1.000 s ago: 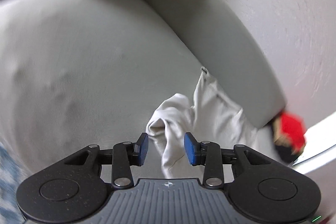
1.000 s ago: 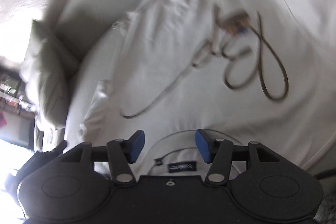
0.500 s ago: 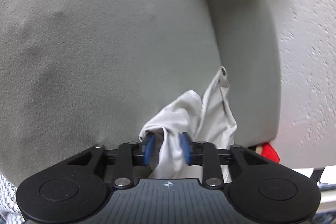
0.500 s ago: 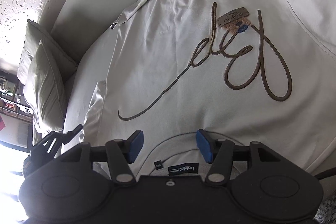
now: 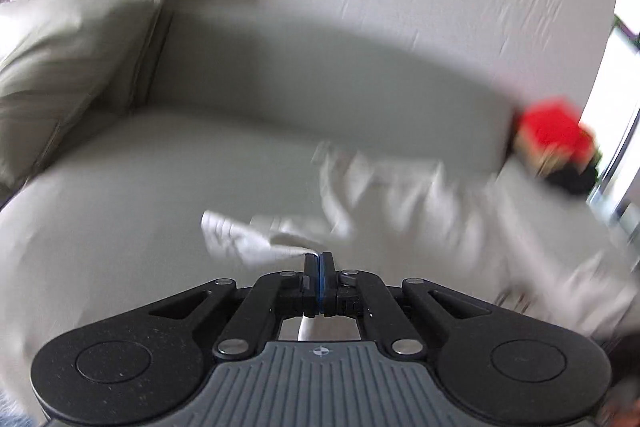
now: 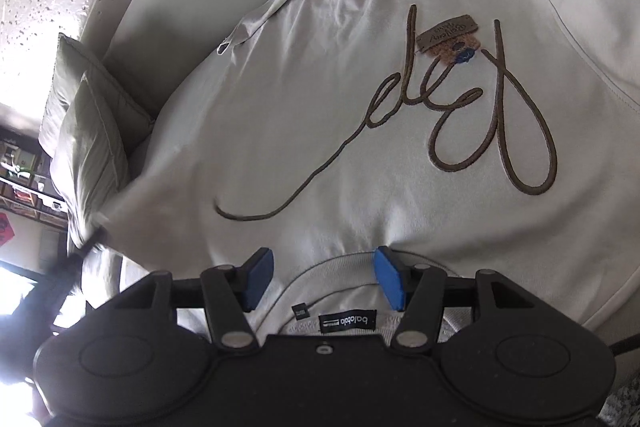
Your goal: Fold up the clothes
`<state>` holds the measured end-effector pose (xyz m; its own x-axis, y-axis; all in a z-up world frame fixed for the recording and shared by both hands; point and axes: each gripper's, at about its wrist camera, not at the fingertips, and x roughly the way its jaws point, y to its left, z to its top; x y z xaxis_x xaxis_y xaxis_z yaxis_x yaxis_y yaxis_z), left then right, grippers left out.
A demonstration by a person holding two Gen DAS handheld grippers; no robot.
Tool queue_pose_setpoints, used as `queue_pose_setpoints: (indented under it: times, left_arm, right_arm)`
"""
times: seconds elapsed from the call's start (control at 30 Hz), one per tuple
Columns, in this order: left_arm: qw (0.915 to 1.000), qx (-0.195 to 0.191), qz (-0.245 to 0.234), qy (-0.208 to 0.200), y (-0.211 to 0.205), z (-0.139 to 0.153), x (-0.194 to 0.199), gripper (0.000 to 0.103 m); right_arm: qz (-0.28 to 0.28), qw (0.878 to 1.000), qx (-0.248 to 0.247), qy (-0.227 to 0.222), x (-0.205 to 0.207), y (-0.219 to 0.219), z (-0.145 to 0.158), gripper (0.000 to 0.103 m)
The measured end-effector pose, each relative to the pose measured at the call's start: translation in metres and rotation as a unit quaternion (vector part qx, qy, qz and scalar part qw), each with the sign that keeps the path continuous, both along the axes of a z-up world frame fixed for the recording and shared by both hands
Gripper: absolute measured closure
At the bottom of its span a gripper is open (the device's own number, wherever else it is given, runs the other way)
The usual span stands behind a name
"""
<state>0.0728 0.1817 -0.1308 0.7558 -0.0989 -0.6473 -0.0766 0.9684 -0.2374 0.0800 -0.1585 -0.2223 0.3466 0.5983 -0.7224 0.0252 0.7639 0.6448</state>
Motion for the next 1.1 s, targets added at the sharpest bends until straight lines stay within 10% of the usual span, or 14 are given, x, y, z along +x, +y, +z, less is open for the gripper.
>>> queue_pose_setpoints:
  times: [0.1, 0.2, 0.43, 0.77, 0.87, 0.97, 1.1]
  left_arm:
    - [0.9934, -0.068, 0.067, 0.063, 0.035, -0.03, -0.004, 0.1]
    - [0.9789, -0.145, 0.13, 0.063, 0.071, -0.048, -0.033, 0.068]
    - [0.9135, -0.364, 0.177, 0.039, 0.1, -0.084, -0.026, 0.068]
    - [0.8459, -0.479, 0.228, 0.06, 0.11, -0.118, 0.005, 0.068]
    - [0.8346, -0.489, 0.238, 0.087, 0.115, -0.121, 0.011, 0.09]
    - [0.84, -0.476, 0.241, 0.099, 0.114, -0.122, 0.019, 0.103]
    - [0.9229, -0.333, 0.193, 0.008, 0.097, -0.076, 0.02, 0.103]
  right_arm:
    - [-0.002, 1.0, 0.004, 0.002, 0.0, -0.001, -0.001, 0.048]
    - [-0.002, 1.0, 0.005, 0.002, 0.0, -0.001, -0.001, 0.048]
    - [0.0, 1.0, 0.004, -0.001, 0.0, 0.002, -0.001, 0.045]
    - [0.003, 1.0, 0.003, -0.004, 0.001, 0.002, -0.001, 0.044]
    - [0.004, 1.0, 0.001, -0.007, 0.0, 0.003, -0.001, 0.043]
    - [0.007, 1.0, -0.004, -0.011, -0.001, 0.005, 0.0, 0.043]
    - [0.01, 1.0, -0.007, -0.012, -0.001, 0.005, 0.001, 0.043]
